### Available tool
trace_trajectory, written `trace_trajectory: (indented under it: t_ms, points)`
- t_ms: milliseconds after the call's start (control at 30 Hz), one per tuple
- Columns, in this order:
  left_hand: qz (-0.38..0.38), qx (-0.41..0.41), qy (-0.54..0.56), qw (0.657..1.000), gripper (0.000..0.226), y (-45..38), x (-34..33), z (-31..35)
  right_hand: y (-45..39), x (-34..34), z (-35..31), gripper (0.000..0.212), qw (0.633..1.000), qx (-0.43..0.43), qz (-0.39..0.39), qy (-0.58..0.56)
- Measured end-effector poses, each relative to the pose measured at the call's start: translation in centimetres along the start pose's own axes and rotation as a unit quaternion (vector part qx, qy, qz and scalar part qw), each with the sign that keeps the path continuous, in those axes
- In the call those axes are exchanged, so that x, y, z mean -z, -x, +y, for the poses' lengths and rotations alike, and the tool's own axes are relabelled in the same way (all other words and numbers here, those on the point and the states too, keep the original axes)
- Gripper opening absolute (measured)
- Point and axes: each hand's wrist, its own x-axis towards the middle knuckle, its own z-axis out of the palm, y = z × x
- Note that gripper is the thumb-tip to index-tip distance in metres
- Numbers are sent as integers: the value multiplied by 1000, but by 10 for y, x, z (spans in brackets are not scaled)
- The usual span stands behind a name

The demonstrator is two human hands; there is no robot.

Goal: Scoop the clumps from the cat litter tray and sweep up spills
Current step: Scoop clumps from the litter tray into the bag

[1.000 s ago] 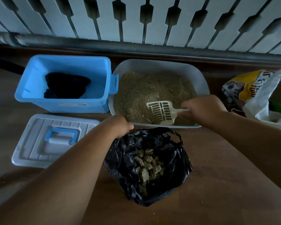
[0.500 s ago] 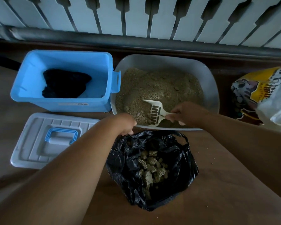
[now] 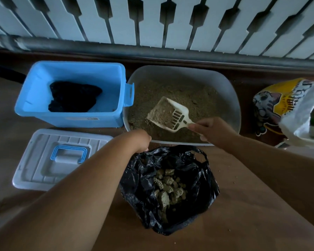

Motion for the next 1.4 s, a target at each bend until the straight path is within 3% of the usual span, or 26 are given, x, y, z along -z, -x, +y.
trace_trajectory:
  t_ms: [67, 100, 233, 533, 633, 700, 1100, 1300, 1400]
  points:
    - [3, 5, 54, 999, 55, -6, -1, 0, 7, 7, -1, 37, 998, 10, 17, -58]
    - [-9, -5, 31, 999, 55, -9, 0, 1, 10, 10, 0, 38, 997, 10, 26, -69]
    - [-24, -24, -29, 999, 53, -14, -4, 0, 20, 20, 12, 43, 998, -26, 37, 33]
    - [21, -23, 148, 989, 45, -4, -12, 5, 31, 23, 13, 45, 999, -5, 39, 27]
    - [-4, -41, 153, 987, 63, 0, -15, 5, 32, 24, 11, 48, 998, 5, 36, 56]
    - [-22, -8, 191, 981, 69, 3, -16, 6, 33, 24, 11, 48, 997, 11, 34, 71]
    - [29, 11, 183, 983, 50, 7, -9, 3, 46, 24, 2, 45, 991, 44, 36, 122]
    - [56, 8, 199, 978, 46, 12, -11, -11, 64, 17, -4, 47, 950, 106, 119, 268]
    - [70, 16, 238, 969, 43, 7, -15, -19, 74, 10, 10, 42, 883, 236, 174, 367]
